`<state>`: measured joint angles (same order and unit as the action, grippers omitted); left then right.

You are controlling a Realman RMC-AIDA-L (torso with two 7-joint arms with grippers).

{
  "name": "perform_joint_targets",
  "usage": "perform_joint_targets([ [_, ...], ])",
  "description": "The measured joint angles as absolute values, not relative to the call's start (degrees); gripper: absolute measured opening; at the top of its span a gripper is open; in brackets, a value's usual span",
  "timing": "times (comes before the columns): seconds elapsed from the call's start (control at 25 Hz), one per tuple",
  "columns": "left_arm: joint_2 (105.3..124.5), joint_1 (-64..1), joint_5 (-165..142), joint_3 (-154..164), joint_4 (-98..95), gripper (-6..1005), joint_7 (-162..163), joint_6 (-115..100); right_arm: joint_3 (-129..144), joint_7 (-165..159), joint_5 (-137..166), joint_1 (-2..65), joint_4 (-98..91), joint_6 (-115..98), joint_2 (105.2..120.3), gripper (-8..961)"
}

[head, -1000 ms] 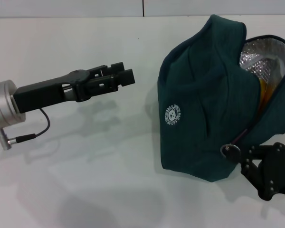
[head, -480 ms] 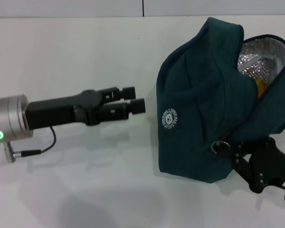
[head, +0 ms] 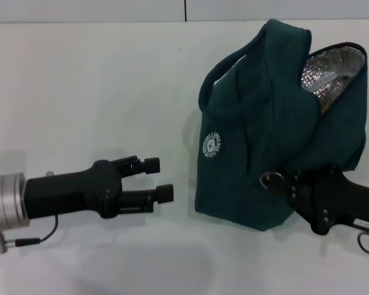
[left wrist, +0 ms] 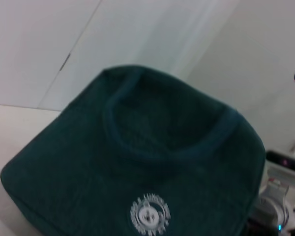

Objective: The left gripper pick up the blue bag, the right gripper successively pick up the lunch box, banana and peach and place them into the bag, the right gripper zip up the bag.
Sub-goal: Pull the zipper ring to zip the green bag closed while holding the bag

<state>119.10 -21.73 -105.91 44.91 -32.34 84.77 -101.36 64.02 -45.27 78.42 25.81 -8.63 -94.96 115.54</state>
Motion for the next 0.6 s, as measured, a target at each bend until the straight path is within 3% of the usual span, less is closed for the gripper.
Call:
perform_joint_targets([
  [0.6,119.85,-22.38,-102.72,44.77,-21.14,884,67.03,-90.79,65.3,-50.82,78.35,31.41,-10.25,-92.01,115.6,10],
])
